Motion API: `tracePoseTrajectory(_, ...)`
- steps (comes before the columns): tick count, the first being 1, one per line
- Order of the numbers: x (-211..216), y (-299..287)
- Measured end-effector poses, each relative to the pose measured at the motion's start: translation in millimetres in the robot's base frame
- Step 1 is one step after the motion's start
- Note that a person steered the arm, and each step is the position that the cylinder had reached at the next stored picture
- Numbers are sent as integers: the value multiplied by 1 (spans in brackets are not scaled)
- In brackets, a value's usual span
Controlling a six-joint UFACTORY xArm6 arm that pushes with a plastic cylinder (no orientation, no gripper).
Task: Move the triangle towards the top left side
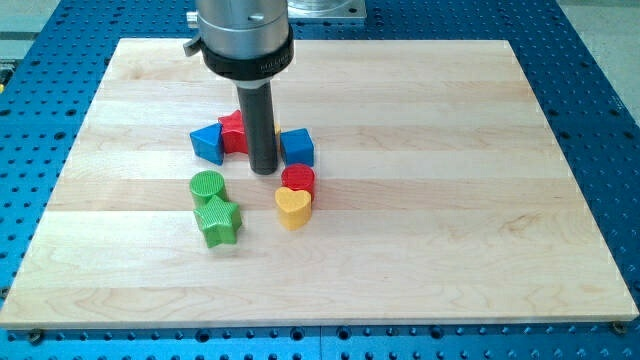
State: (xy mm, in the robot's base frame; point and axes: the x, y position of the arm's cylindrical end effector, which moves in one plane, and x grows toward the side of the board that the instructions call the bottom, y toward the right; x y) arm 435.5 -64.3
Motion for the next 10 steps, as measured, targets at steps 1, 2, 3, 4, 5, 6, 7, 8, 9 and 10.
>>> tracePoseTrajectory(1,1,-19)
tracePoseTrajectory(2,1,-52)
tracePoseTrajectory(3,-10,-73)
tracePoseTrajectory(4,-48,-75)
tracePoseTrajectory(5,-98,-75)
tracePoseTrajectory(6,-128,-75)
tracePoseTrajectory(7,-124,-78)
tracePoseTrajectory(8,-105,-78)
tracePoseTrajectory(9,-95,-66)
tracePoseTrajectory(10,-63,-80)
